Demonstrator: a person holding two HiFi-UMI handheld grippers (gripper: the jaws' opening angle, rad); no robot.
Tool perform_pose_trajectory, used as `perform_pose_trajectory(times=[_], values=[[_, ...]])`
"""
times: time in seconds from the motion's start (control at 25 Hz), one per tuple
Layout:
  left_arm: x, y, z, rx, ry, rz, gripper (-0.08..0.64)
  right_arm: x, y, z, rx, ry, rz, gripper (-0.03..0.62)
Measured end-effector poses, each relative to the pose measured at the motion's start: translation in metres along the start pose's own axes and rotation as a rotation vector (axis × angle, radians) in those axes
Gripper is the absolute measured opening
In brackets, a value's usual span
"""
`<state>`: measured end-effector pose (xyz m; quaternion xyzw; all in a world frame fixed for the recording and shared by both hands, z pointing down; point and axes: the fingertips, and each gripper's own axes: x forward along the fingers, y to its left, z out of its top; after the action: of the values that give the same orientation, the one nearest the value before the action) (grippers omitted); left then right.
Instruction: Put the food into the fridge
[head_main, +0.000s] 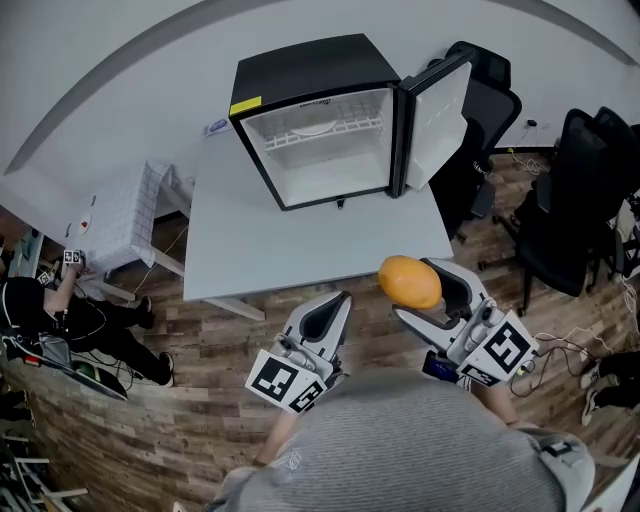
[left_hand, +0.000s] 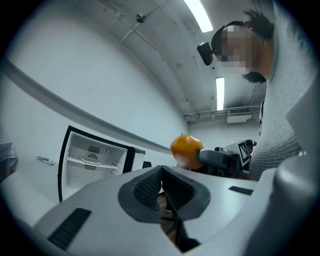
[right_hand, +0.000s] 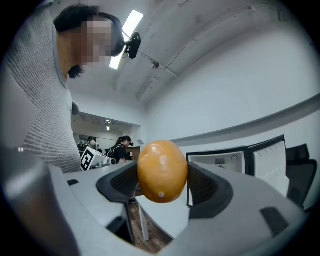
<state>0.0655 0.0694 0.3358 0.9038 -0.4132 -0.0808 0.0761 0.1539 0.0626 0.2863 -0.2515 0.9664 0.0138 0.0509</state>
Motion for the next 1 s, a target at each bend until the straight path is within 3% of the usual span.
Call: perform_pose_trajectory(times=[0.48,1.0], values=[[0.009,-0.013,-0.023,-0.026,0.023,0.043,0.008,-0.005,-0.017,-0.013,0.019,0.021,0.050,0.311],[0.038,0.074,0.004,0.012,-0.016,0.004,0.008,0.069,-0.053,-0.016,0.008,0.018,0.011,0.311]])
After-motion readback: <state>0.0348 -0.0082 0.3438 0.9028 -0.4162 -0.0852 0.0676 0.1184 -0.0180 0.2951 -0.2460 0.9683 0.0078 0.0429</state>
